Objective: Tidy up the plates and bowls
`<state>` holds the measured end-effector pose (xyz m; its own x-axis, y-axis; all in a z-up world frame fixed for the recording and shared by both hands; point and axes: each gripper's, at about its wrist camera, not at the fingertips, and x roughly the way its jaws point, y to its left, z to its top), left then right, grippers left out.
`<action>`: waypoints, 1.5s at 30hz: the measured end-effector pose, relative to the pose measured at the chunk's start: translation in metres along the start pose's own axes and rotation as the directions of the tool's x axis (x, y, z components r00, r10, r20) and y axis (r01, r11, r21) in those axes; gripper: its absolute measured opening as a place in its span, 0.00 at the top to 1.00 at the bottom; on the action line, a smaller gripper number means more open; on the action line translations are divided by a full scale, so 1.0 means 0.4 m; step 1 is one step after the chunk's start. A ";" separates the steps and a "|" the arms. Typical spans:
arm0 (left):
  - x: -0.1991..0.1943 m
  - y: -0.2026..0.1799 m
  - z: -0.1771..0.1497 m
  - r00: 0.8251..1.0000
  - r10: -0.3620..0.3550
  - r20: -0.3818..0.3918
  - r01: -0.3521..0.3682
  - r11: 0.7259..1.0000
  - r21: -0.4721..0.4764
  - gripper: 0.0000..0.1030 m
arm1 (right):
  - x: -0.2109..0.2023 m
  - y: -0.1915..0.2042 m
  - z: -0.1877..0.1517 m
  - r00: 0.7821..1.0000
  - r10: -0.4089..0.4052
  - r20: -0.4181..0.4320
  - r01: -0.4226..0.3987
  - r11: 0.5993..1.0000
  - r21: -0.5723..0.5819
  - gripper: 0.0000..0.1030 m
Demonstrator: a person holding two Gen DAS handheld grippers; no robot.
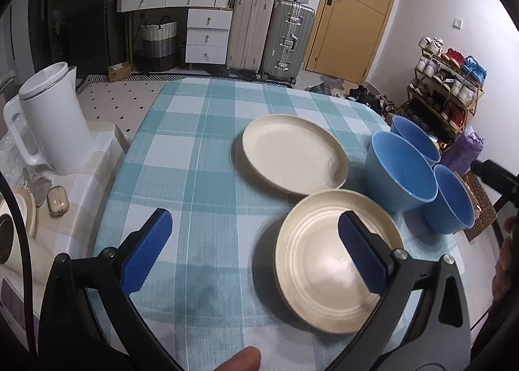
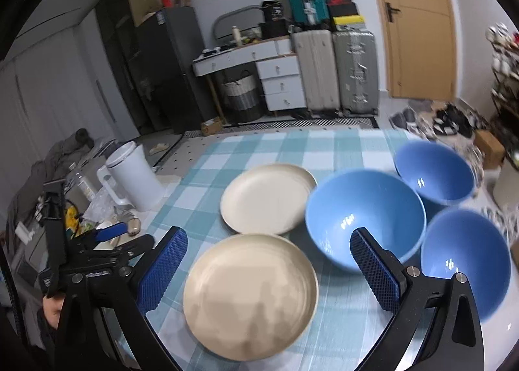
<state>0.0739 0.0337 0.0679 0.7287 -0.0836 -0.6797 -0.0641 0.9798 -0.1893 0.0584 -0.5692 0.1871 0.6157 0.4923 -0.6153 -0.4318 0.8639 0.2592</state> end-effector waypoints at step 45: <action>0.395 0.059 0.218 0.984 0.070 -0.166 -0.079 0.996 -0.049 0.01 | 0.482 -0.099 0.284 0.947 -0.112 -0.301 0.057 0.981 -0.186 0.01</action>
<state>0.2470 0.0594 0.0178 0.5994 -0.0435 -0.7993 -0.1547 0.9734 -0.1690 0.2690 -0.4964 0.1427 0.4330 0.3370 -0.8360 -0.5106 0.8560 0.0807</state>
